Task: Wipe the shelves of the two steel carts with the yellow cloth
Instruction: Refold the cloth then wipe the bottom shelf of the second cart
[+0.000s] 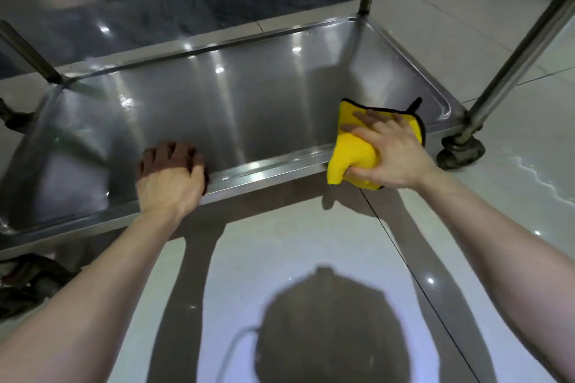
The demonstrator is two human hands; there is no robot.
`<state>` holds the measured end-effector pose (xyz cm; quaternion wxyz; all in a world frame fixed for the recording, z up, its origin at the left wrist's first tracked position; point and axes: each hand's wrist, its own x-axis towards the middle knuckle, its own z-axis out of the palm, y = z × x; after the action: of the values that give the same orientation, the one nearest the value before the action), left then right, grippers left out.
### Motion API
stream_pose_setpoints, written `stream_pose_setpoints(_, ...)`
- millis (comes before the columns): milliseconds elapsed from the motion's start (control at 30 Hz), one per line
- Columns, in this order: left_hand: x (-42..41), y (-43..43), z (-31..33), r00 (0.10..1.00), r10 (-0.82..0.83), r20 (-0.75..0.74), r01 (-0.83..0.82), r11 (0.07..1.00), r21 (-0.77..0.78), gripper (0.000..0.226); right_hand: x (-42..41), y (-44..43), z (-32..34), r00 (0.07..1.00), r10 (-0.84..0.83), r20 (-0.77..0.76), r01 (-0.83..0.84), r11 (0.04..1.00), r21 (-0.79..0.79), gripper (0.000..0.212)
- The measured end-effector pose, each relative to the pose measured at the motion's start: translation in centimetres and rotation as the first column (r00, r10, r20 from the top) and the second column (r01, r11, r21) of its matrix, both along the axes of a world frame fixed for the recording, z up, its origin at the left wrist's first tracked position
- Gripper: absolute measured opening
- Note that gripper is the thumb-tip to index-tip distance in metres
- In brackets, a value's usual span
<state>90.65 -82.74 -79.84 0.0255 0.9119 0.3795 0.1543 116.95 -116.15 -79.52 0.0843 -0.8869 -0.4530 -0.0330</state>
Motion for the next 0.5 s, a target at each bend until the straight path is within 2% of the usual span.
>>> stream_pose_setpoints(67, 0.9, -0.9, 0.3, 1.0, 0.014, -0.021, -0.014, 1.0, 0.013, 0.035, 1.4, -1.4, 0.4, 0.99, -0.11, -0.085, 0.103, 0.992, -0.074, 0.105)
stream_pose_setpoints(167, 4.2, -4.2, 0.9, 0.999, -0.041, 0.032, 0.042, 0.998, -0.036, 0.042, -0.1, 1.7, 0.6, 0.935, -0.248, -0.252, 0.241, 0.969, -0.059, 0.113)
stream_pose_setpoints(300, 9.6, -8.7, 0.5, 0.973, -0.227, 0.038, 0.229, 0.972, -0.059, 0.033, -3.8, 7.0, 0.0, 0.922, -0.373, -0.108, 0.371, 0.928, -0.035, 0.116)
stream_pose_setpoints(400, 10.4, -8.6, -0.1, 0.972, -0.234, 0.01, 0.234, 0.972, -0.029, 0.03, -2.0, 6.1, -0.2, 0.943, -0.307, -0.13, 0.308, 0.951, -0.016, 0.116)
stream_pose_setpoints(500, 9.8, -8.2, -0.1, 0.968, -0.252, 0.01, 0.252, 0.968, -0.005, 0.033, 3.6, 3.1, 0.0, 0.947, -0.262, -0.187, 0.258, 0.965, -0.049, 0.11)
